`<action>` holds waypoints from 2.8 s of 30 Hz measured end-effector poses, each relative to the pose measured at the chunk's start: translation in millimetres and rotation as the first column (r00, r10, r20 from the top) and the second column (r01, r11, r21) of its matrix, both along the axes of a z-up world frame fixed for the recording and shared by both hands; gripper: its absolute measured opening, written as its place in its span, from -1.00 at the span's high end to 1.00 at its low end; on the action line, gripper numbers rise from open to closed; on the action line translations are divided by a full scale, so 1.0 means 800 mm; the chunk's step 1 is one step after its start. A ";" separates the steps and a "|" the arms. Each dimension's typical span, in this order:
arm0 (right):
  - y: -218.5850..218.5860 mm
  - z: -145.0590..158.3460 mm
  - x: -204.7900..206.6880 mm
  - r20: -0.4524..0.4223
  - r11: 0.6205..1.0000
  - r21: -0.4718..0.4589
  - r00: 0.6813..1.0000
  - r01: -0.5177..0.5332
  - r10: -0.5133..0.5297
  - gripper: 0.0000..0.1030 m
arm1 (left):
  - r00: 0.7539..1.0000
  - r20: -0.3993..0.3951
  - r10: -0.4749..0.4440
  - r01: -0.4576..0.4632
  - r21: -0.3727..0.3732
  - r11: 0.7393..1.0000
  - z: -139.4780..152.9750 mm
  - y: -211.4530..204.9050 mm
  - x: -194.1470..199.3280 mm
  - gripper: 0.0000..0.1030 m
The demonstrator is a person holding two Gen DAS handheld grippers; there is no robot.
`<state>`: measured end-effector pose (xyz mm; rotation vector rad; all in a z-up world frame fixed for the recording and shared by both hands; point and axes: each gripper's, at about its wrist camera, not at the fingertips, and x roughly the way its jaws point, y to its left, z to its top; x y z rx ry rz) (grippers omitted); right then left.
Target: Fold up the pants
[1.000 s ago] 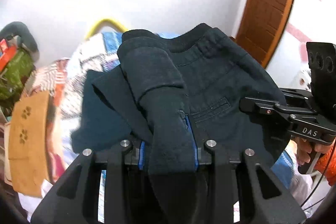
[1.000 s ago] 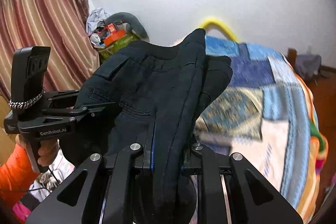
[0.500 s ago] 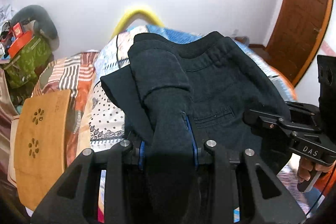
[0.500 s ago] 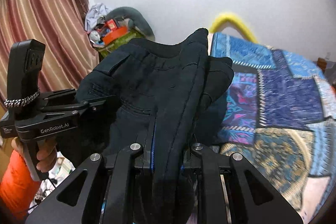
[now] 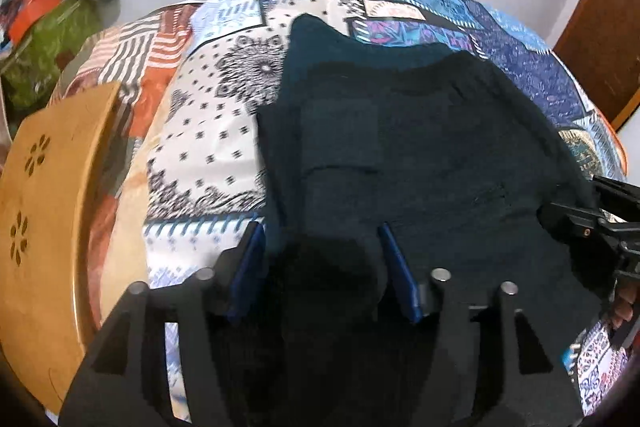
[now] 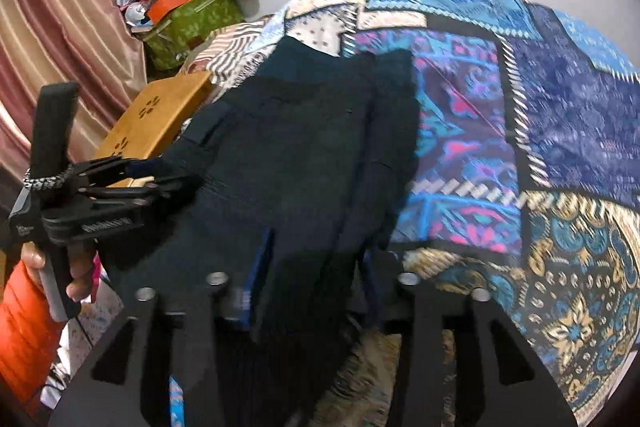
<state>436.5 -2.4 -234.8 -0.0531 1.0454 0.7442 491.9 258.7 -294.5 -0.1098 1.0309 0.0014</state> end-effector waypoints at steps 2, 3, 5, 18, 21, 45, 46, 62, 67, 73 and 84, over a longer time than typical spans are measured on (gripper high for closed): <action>-0.011 0.003 -0.006 -0.018 1.000 0.002 1.000 0.011 -0.011 -0.03 | 1.000 0.004 0.020 -0.020 -0.028 0.999 0.007 0.010 -0.014 -0.22; -0.017 0.007 -0.007 -0.022 1.000 0.004 1.000 0.020 -0.019 -0.03 | 1.000 0.003 0.031 -0.031 -0.035 0.999 0.011 0.015 -0.018 -0.22; -0.022 0.014 -0.010 -0.015 0.999 -0.023 0.999 0.036 -0.036 -0.08 | 0.998 0.001 0.057 -0.057 -0.037 0.998 0.023 0.018 -0.030 -0.21; -0.040 0.200 -0.132 0.338 0.999 0.049 0.941 -0.006 -0.011 -0.08 | 0.949 0.308 0.069 -0.102 0.091 0.991 0.237 -0.052 -0.185 -0.20; -0.048 0.248 -0.177 0.429 0.994 0.102 0.903 -0.028 -0.019 -0.08 | 0.915 0.402 0.038 -0.097 0.129 0.987 0.286 -0.082 -0.234 -0.20; -0.102 0.335 -0.393 0.696 0.948 0.318 0.683 -0.017 -0.221 -0.54 | 0.666 0.741 0.086 -0.213 0.079 0.974 0.377 -0.171 -0.490 -0.88; -0.101 0.334 -0.393 0.700 0.950 0.313 0.678 -0.012 -0.222 -0.58 | 0.663 0.744 0.087 -0.217 0.080 0.973 0.376 -0.172 -0.493 -0.90; -0.114 0.322 -0.405 0.686 0.942 0.332 0.670 0.057 -0.282 -1.00 | 0.680 0.726 0.103 -0.225 0.073 0.972 0.361 -0.175 -0.500 -0.99; -0.113 0.319 -0.408 0.688 0.947 0.318 0.674 0.052 -0.268 -1.00 | 0.685 0.723 0.095 -0.218 0.079 0.973 0.358 -0.181 -0.500 -0.99; -0.114 0.317 -0.411 0.686 0.949 0.311 0.679 0.048 -0.260 -1.00 | 0.680 0.730 0.073 -0.216 0.104 0.971 0.361 -0.186 -0.502 -0.99; -0.116 0.318 -0.414 0.679 0.946 0.320 0.685 0.049 -0.265 -1.00 | 0.682 0.729 0.063 -0.200 0.103 0.974 0.360 -0.192 -0.503 -0.99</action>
